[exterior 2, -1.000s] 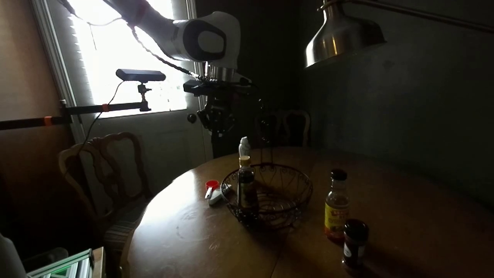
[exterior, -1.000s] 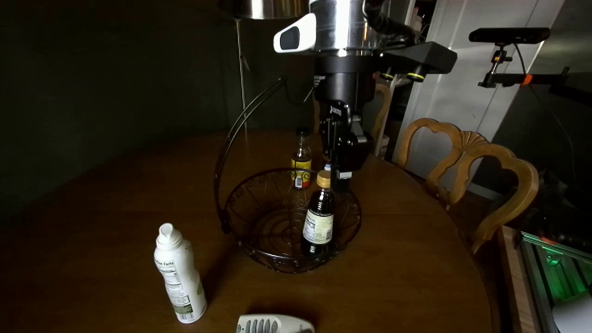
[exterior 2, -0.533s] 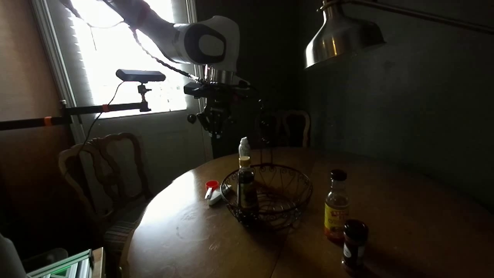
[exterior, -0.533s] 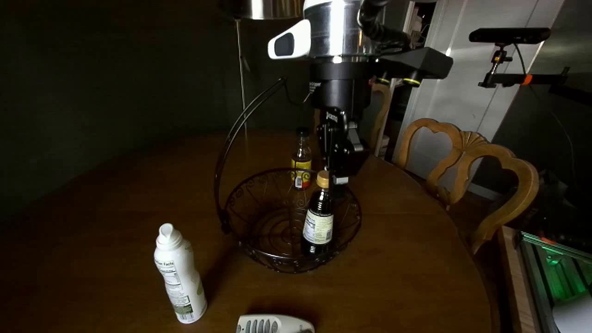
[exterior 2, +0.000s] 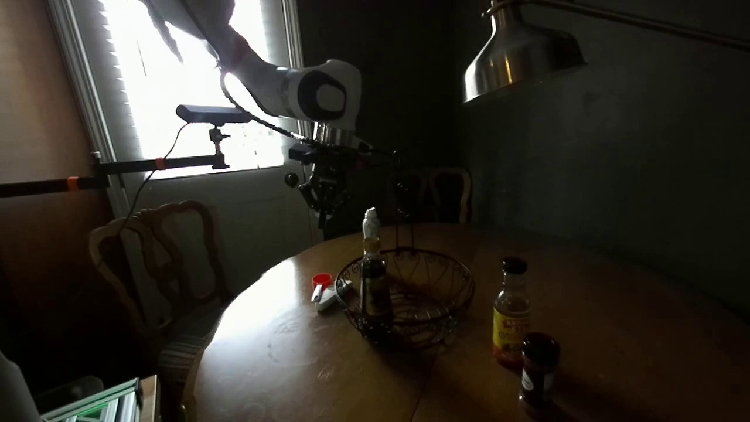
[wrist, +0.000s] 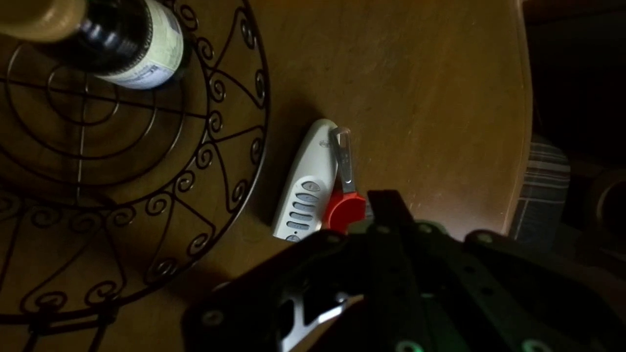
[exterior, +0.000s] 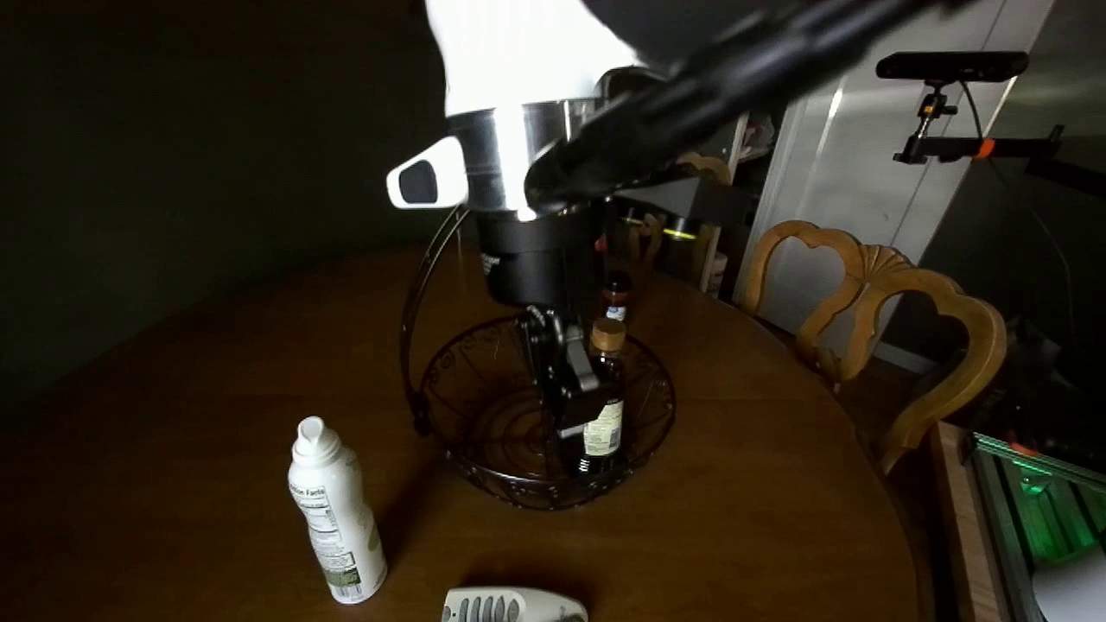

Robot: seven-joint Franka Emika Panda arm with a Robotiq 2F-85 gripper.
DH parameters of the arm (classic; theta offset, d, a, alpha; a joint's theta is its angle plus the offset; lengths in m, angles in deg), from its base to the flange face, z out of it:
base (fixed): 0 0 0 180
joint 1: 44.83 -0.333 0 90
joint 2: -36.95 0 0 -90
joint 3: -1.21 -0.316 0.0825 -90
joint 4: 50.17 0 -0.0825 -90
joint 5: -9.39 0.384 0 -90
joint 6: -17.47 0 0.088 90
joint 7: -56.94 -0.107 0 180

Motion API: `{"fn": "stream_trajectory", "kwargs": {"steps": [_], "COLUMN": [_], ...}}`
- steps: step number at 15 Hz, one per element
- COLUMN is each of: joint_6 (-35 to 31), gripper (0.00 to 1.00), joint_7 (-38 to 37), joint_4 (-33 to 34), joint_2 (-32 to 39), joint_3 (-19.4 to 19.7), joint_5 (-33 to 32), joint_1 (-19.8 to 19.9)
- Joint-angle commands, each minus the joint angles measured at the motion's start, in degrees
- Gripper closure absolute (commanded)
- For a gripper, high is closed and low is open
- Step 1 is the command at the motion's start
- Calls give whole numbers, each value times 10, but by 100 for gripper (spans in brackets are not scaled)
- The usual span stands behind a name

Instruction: Click on the remote control

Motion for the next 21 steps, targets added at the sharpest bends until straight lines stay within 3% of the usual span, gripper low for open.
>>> {"fn": "stream_trajectory", "kwargs": {"steps": [1,5,10,11,21], "joint_6": [21,31,59,27,29], "gripper": [100,100,100,99,100], "joint_7": [-15,-14,-20,-15,-52], "joint_4": [60,101,159,119,157], "joint_2": [79,145,221,186,243], "joint_3": [-12,-23,-26,-32,-27], "joint_5": [-19,-26,-80,-56,-88], "joint_1": [0,-3,-19,-5,-27]}}
